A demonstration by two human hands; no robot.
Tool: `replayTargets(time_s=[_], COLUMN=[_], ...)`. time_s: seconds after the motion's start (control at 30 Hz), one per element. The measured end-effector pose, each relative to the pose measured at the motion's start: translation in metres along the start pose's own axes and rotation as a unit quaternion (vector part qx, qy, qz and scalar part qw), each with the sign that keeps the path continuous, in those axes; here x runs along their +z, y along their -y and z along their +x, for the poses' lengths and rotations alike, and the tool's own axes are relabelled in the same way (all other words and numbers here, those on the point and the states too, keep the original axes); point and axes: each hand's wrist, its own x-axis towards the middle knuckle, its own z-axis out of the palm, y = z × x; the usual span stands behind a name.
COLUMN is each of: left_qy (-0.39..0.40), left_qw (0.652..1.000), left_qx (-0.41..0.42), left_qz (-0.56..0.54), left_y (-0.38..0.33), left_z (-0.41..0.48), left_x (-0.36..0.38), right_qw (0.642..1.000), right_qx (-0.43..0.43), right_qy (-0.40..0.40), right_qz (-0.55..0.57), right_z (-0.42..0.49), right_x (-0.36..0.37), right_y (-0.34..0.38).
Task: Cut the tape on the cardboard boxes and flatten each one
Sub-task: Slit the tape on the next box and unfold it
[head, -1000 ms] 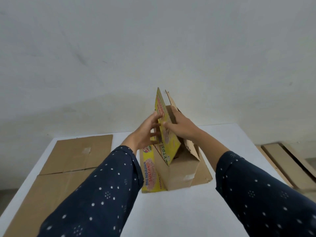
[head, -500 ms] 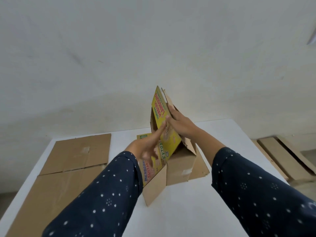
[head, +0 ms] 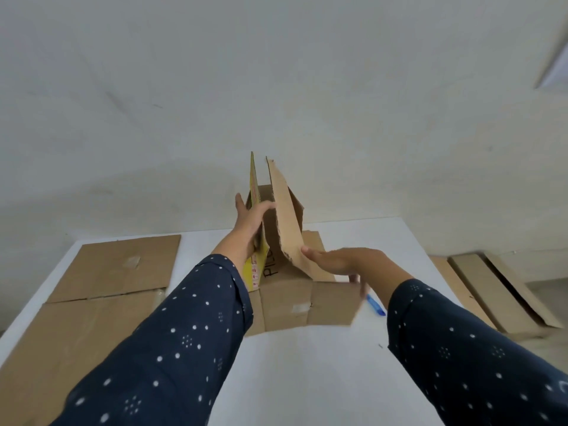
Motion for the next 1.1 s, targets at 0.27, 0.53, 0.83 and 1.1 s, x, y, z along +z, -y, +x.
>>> replayTargets(time_s=[0.27,0.53,0.83,1.1], left_qy=[0.033,0.029,0.043,0.030], left_qw=[0.999,0.997,0.985,0.995], left_qx=[0.007,-0.048,-0.165,-0.089], left_qz=[0.039,-0.051,-0.036,-0.046], left_y=[-0.003,-0.001,0.014,-0.023], left_z=[-0.012,0.000,0.068,0.107], left_x=[0.001,-0.012,-0.037,-0.028], right_qw=[0.962,0.925,0.928,0.929], right_qx=[-0.162,-0.251,-0.272,-0.278], right_qy=[-0.219,-0.248,-0.234,-0.231], right_qz=[-0.018,0.141,0.095,0.079], right_z=[-0.011,0.030,0.062,0.062], right_x=[-0.037,-0.051,-0.040,-0.034], right_y=[0.044,0.125,0.137,0.126])
